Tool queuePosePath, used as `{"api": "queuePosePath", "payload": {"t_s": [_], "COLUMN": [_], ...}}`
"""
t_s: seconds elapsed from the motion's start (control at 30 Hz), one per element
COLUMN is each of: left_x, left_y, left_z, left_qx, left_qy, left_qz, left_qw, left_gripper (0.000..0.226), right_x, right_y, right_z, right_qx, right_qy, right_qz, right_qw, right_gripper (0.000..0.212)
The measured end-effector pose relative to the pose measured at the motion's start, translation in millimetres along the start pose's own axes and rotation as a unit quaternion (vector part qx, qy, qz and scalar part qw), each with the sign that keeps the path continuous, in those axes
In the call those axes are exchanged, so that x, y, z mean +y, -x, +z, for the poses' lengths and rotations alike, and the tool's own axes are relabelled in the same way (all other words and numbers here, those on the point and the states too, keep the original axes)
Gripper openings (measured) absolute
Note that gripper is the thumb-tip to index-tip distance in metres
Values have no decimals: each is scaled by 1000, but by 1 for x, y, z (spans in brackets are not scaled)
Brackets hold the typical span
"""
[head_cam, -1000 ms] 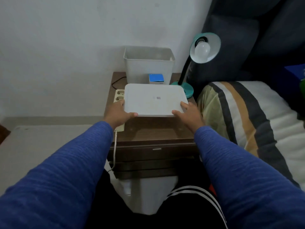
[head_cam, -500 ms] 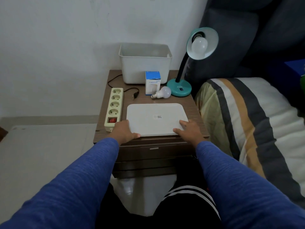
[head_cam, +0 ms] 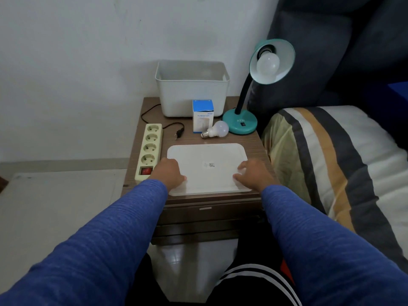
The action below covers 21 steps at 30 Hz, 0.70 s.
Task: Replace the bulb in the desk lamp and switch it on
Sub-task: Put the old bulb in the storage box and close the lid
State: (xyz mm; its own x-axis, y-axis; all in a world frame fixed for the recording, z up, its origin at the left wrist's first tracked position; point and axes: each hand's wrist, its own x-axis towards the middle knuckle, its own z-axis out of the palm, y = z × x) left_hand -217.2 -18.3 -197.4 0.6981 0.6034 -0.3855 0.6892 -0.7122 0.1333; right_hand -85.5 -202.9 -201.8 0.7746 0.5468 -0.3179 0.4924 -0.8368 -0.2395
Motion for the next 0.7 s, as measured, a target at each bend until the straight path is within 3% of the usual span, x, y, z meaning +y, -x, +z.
{"api": "queuePosePath", "payload": {"t_s": [0.1, 0.27, 0.5, 0.7], "left_x": [1, 1, -12, -15], "left_y": [-14, -38, -63, -65], "left_z": [-4, -4, 1, -4], "left_qx": [6, -45, -97, -82], "left_qy": [-3, -28, -41, -49], "left_qz": [44, 142, 150, 162], "left_qw": [999, 988, 983, 982], "left_gripper": [67, 96, 110, 110], "right_x": [-7, -27, -45, -50], "right_y": [-18, -62, -118, -143], "right_z": [-11, -32, -40, -35], "right_qx": [28, 59, 74, 60], "right_qy": [-23, -30, -72, -80], "right_qz": [-14, -57, -84, -86], "right_qw": [999, 996, 991, 991], "right_gripper": [47, 55, 64, 75]}}
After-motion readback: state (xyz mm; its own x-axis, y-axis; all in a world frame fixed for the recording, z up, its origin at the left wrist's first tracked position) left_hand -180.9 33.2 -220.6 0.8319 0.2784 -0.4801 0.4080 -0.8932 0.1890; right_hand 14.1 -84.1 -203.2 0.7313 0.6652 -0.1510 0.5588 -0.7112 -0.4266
